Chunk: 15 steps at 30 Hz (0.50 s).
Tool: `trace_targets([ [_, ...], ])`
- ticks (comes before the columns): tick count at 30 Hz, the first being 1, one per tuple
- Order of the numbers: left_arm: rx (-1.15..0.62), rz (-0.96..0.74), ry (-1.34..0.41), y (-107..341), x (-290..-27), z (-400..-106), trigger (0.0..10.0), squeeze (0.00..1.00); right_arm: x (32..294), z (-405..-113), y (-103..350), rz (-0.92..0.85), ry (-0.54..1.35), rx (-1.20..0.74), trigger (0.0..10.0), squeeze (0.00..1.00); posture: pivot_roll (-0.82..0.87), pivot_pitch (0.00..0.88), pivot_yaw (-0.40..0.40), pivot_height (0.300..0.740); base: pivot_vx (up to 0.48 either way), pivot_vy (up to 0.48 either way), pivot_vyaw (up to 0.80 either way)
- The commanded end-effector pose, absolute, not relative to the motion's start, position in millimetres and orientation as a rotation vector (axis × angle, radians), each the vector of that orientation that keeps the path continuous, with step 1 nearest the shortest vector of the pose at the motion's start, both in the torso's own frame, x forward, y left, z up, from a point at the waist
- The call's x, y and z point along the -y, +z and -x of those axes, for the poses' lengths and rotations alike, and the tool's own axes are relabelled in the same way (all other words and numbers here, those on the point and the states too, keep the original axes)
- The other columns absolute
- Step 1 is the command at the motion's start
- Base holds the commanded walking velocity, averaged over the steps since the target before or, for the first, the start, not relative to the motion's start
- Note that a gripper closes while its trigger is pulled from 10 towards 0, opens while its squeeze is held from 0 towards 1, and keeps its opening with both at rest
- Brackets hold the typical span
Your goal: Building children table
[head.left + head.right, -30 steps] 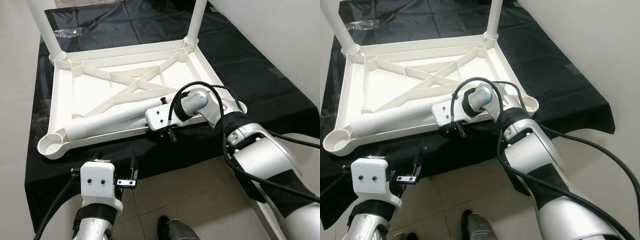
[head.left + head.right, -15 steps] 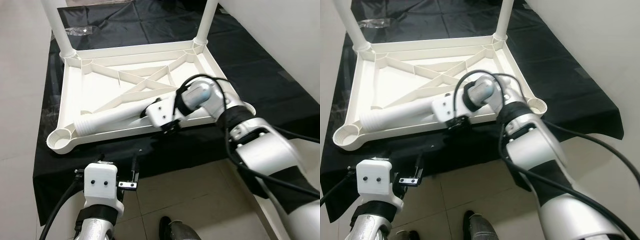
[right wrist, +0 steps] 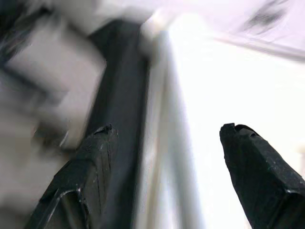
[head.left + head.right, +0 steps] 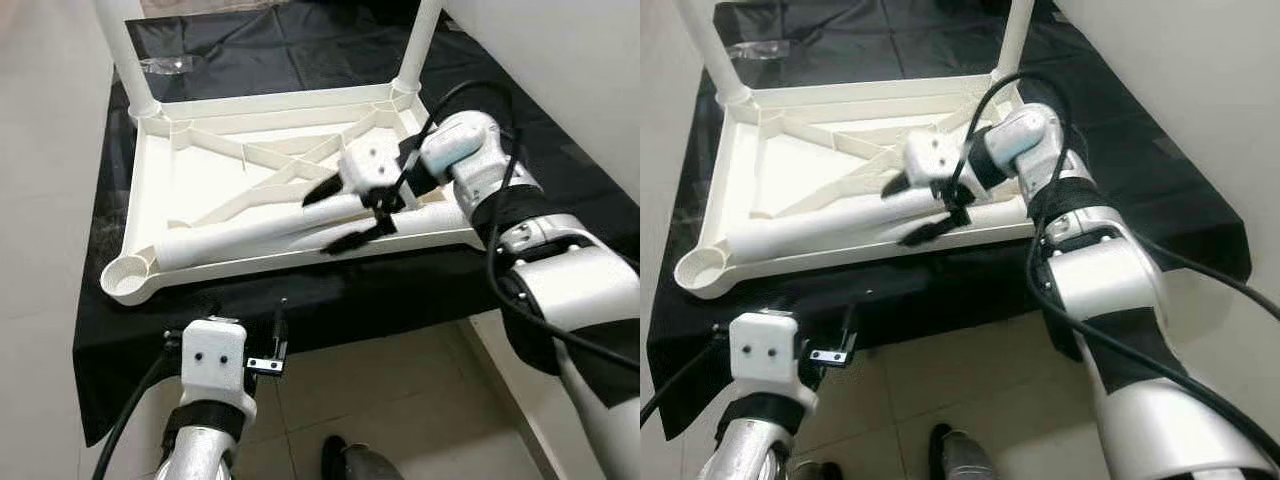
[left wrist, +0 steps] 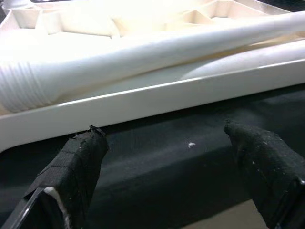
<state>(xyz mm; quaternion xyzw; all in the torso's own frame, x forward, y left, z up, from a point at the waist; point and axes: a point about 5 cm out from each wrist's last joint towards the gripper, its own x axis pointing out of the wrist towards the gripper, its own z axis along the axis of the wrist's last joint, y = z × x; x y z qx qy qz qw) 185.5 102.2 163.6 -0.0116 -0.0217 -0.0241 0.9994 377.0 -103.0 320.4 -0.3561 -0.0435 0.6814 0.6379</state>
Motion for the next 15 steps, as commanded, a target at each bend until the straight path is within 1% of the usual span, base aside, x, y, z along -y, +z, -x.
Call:
trace_targets([
  [1, 0.034, 0.038, -0.06, 161, -99, -185, 10.0, 0.0, 105, -377, 337, 0.694, 1.526, 0.178, 10.0, 0.0, -0.03, 0.141, -0.056, 0.74, 0.0, 0.0, 0.0],
  [2, 0.04, 0.037, -0.059, 162, -103, -188, 10.0, 0.0, 112, -381, 349, 0.482, 1.424, 0.274, 10.0, 0.0, -0.02, 0.114, -0.042, 0.74, 0.0, 0.0, 0.0],
  [4, 0.04, 0.037, -0.059, 162, -103, -188, 10.0, 0.0, 112, -381, 349, 0.482, 1.424, 0.274, 10.0, 0.0, -0.02, 0.114, -0.042, 0.74, 0.0, 0.0, 0.0],
  [5, 0.043, 0.043, -0.057, 163, -106, -190, 10.0, 0.0, 118, -385, 356, 0.321, 1.34, 0.334, 10.0, 0.0, -0.02, 0.109, -0.038, 0.74, 0.0, 0.0, 0.0],
  [6, 0.043, 0.057, -0.052, 165, -111, -193, 10.0, 0.0, 123, -392, 356, 0.173, 1.191, 0.368, 10.0, 0.0, -0.02, 0.101, -0.027, 0.74, 0.0, 0.0, 0.0],
  [7, 0.043, 0.057, -0.052, 165, -111, -193, 10.0, 0.0, 123, -392, 356, 0.173, 1.191, 0.368, 10.0, 0.0, -0.02, 0.101, -0.027, 0.74, 0.0, 0.0, 0.0],
  [8, 0.049, 0.075, -0.047, 169, -119, -196, 10.0, 0.0, 128, -402, 345, 0.094, 0.986, 0.38, 10.0, 0.0, -0.02, 0.097, -0.019, 0.74, 0.0, 0.0, 0.0],
  [9, 0.049, 0.075, -0.047, 169, -119, -196, 10.0, 0.0, 128, -402, 345, 0.094, 0.986, 0.38, 10.0, 0.0, -0.02, 0.097, -0.019, 0.74, 0.0, 0.0, 0.0],
  [10, 0.054, 0.088, -0.045, 171, -125, -199, 10.0, 0.0, 132, -407, 336, 0.066, 0.864, 0.38, 10.0, 0.0, -0.02, 0.097, -0.017, 0.74, 0.0, 0.0, 0.0],
  [11, 0.054, 0.088, -0.045, 171, -125, -199, 10.0, 0.0, 132, -407, 336, 0.066, 0.864, 0.38, 10.0, 0.0, -0.02, 0.097, -0.017, 0.74, 0.0, 0.0, 0.0],
  [12, 0.075, 0.084, -0.054, 178, -134, -202, 10.0, 0.0, 137, -410, 315, -0.006, 0.741, 0.374, 10.0, 0.0, -0.02, 0.095, -0.014, 0.74, 0.0, 0.0, 0.0],
  [13, 0.075, 0.084, -0.054, 178, -134, -202, 10.0, 0.0, 137, -410, 315, -0.006, 0.741, 0.374, 10.0, 0.0, -0.02, 0.095, -0.014, 0.74, 0.0, 0.0, 0.0],
  [15, 0.127, 0.088, -0.087, 196, -149, -210, 10.0, 0.0, 141, -403, 278, -0.009, 0.603, 0.41, 10.0, 0.0, -0.01, 0.089, -0.017, 0.74, 0.0, 0.0, 0.0],
])
